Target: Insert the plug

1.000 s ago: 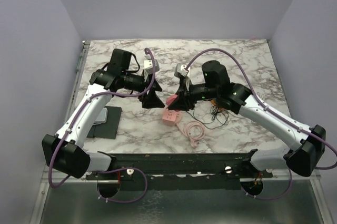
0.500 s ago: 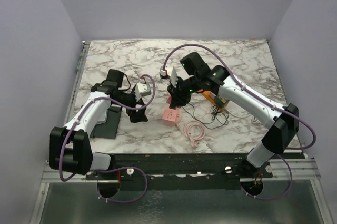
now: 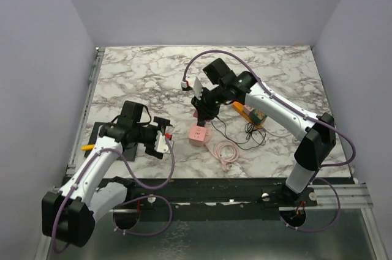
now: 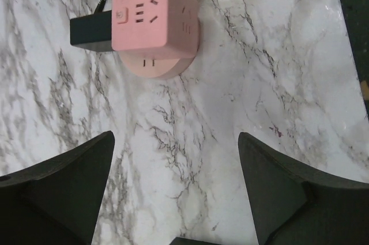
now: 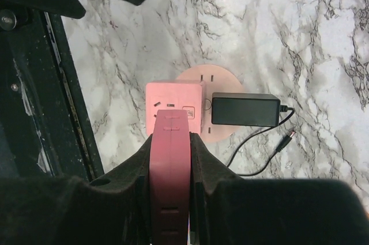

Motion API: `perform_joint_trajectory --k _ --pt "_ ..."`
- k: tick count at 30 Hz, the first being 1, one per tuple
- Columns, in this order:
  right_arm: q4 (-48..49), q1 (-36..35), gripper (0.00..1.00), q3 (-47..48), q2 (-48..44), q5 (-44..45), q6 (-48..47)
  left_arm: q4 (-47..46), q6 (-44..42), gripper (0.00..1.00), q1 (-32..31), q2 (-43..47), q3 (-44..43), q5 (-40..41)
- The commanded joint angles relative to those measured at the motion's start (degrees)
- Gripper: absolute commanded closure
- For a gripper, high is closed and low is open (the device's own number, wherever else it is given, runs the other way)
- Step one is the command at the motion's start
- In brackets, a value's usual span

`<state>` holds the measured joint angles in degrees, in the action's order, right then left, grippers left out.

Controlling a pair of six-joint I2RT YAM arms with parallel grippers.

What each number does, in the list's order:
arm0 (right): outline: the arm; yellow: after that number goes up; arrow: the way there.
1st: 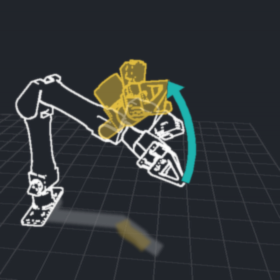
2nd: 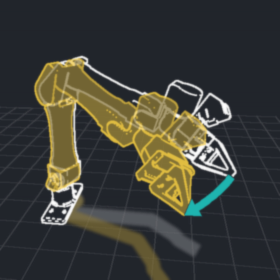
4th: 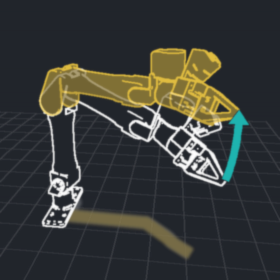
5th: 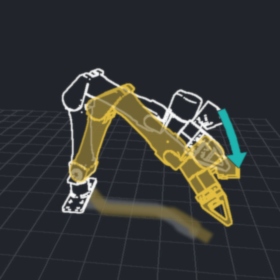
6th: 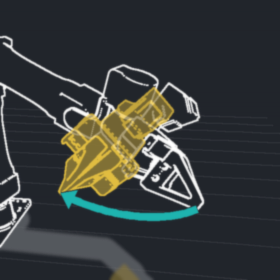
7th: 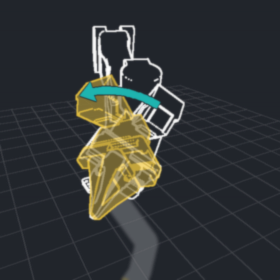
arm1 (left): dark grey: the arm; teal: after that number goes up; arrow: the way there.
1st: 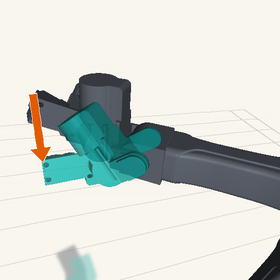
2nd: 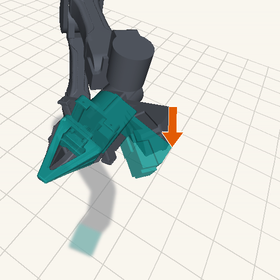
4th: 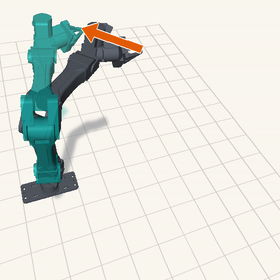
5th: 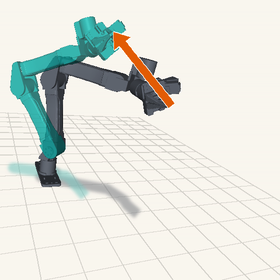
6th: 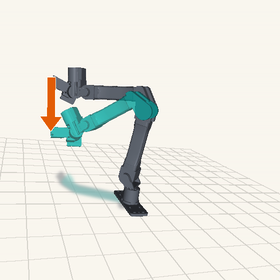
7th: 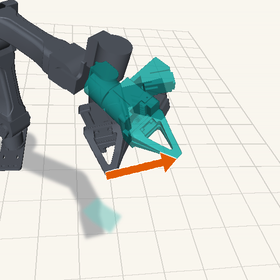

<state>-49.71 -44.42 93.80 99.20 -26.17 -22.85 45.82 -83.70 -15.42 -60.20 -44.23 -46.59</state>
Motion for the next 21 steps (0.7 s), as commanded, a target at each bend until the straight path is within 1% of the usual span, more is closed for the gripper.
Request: perform_joint_trajectory --k 1,5,8,10,12,15,17,18,19,20,21 --pt "-0.50 0.70 0.99 0.34 0.32 0.16 -1.17 -8.02 -12.41 0.15 -3.59 10.24 8.17 2.41" --pt "-0.08 1.25 0.99 -0.54 0.92 0.01 -1.66 -8.97 -20.41 0.22 -6.21 13.79 10.93 1.87" --pt "-0.03 1.43 0.99 0.10 2.16 -1.55 -1.80 -9.46 -27.13 0.23 -8.24 14.22 12.14 1.92" --pt "-0.30 1.36 0.99 0.97 3.33 -2.79 -1.62 -10.08 -29.37 0.22 -9.76 12.73 12.05 2.67" --pt "-0.83 1.36 0.99 1.68 4.66 -3.06 -1.30 -11.46 -29.59 0.19 -11.27 10.59 11.36 3.68" --pt "-1.40 1.33 0.99 1.86 6.00 -3.01 -1.11 -14.57 -26.68 0.12 -13.46 6.34 9.16 5.87" --pt "-1.19 1.29 0.99 1.72 6.33 -2.91 -0.89 -15.07 -24.28 0.12 -14.89 3.25 6.80 7.37" --pt "-0.82 1.27 0.99 1.61 6.29 -2.97 -0.56 -15.14 -23.07 0.17 -15.58 2.11 5.77 8.05" --pt "-0.33 1.28 0.99 1.37 6.15 -3.29 -0.42 -15.15 -22.33 0.23 -16.25 1.20 4.96 8.54" --pt "0.23 1.28 0.99 1.03 5.92 -3.54 -0.13 -15.15 -22.01 0.32 -16.84 0.64 4.45 8.92" --pt "0.77 1.22 0.99 0.74 5.73 -3.87 0.13 -15.15 -21.88 0.46 -17.40 0.28 4.26 8.96"
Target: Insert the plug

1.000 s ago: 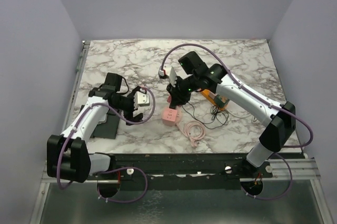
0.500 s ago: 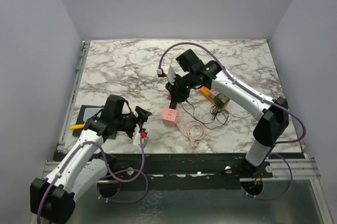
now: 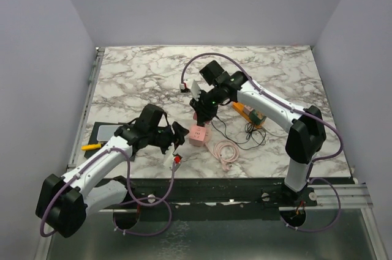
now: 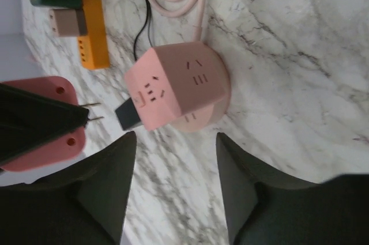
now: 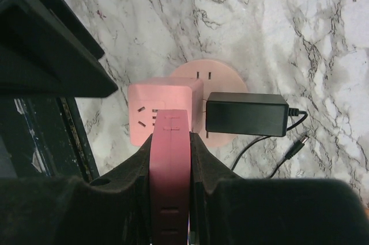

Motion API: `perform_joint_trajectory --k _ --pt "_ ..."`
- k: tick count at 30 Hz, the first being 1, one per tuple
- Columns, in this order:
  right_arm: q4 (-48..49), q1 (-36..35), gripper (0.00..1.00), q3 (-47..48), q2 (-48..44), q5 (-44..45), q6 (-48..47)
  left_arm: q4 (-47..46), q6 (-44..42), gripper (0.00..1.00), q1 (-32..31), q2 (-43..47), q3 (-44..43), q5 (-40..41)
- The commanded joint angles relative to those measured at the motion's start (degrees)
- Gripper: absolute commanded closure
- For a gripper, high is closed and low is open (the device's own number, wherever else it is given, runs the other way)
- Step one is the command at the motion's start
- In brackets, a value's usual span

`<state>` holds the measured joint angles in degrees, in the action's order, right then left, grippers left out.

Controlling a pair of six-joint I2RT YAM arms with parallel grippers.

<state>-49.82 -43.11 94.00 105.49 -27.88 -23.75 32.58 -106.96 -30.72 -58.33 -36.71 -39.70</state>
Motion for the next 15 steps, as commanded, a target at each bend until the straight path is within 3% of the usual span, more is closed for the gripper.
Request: perform_joint_trajectory --k 1,3,15 --pt "1.01 -0.20 0.99 0.30 -0.63 -2.44 1.09 -2.09 1.60 0.59 -2.48 -1.88 -3.33 1.96" --pt "0.58 -0.54 0.99 0.05 -0.37 -2.55 1.05 -2.89 2.24 0.70 -3.20 -2.40 -3.13 1.78" --pt "-5.96 -3.08 0.99 2.94 2.88 2.64 -1.52 -5.25 2.95 0.73 -4.74 -5.09 -1.01 2.75"
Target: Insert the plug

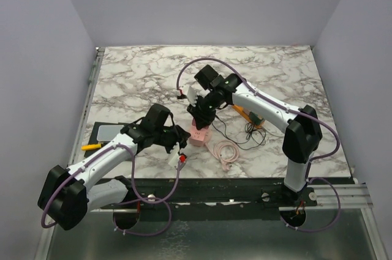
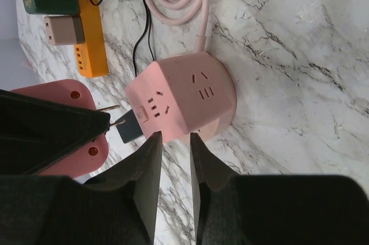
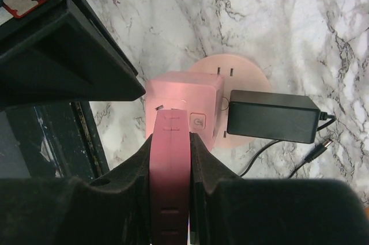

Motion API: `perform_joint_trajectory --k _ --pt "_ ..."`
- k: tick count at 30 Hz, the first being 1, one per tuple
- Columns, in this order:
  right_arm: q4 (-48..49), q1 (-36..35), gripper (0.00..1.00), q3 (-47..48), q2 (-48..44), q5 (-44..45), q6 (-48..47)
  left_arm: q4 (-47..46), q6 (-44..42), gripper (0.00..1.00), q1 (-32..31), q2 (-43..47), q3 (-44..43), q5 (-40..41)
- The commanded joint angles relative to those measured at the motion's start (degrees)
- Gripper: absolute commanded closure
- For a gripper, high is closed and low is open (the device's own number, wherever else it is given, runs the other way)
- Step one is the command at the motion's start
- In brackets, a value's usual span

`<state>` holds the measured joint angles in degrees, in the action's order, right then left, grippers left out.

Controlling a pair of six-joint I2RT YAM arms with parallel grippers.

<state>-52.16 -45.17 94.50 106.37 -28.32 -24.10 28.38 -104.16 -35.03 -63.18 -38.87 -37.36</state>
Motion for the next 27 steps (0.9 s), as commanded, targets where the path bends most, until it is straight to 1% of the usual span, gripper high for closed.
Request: perform_joint_trajectory --k 1,7,21,27 --pt "-3.89 -1.25 0.99 2.75 2.19 3.70 -1.29 -1.43 0.07 0.74 -0.48 -0.20 1.45 0.37" --pt "-5.16 -1.93 0.99 4.32 4.10 6.23 -2.13 -3.38 -0.79 0.73 -0.61 -0.35 3.26 0.48" --pt "-4.08 -3.29 0.99 3.70 4.48 5.37 -3.50 -6.63 0.12 0.73 -1.10 -1.78 4.33 1.08" --pt "-3.58 -3.91 0.99 3.32 4.55 4.95 -3.54 -6.73 0.40 0.75 -1.27 -1.51 4.92 1.41"
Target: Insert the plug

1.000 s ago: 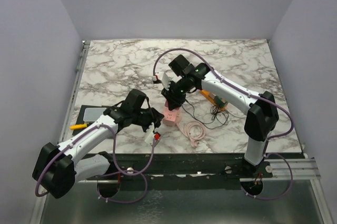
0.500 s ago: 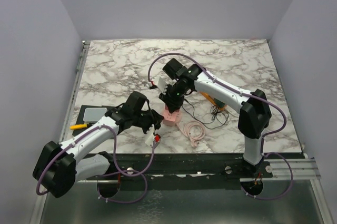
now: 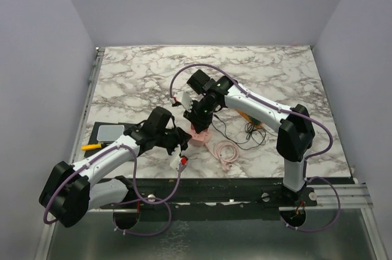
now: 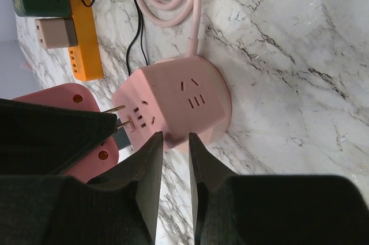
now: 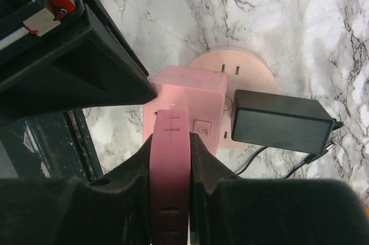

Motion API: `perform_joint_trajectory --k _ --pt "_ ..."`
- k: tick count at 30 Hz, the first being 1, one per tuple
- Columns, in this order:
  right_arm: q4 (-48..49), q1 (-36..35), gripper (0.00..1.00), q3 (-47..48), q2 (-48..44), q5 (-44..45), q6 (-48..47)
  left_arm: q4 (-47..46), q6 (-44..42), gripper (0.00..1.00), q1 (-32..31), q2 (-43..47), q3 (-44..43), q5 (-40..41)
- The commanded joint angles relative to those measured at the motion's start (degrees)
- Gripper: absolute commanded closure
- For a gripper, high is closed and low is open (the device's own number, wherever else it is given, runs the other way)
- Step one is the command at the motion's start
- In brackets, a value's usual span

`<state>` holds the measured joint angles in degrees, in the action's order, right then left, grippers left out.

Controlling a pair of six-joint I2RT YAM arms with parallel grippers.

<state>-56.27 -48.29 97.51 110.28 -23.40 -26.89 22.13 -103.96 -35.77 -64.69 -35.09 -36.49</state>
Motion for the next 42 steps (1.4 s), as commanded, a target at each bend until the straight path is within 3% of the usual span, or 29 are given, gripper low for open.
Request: perform_joint_trajectory --k 1,21,42 --pt "0.66 -0.90 0.99 0.24 0.64 0.02 -0.78 -0.48 0.23 0.76 -0.60 0.00 1.23 0.62" --pt "2.19 -1.11 0.99 -1.55 0.64 1.47 -2.11 -0.56 1.42 0.94 -1.49 1.29 2.79 2.57" --pt "3.96 -1.28 0.99 -2.82 0.20 1.76 -2.02 -1.30 3.80 0.94 -2.68 1.15 2.01 3.79"
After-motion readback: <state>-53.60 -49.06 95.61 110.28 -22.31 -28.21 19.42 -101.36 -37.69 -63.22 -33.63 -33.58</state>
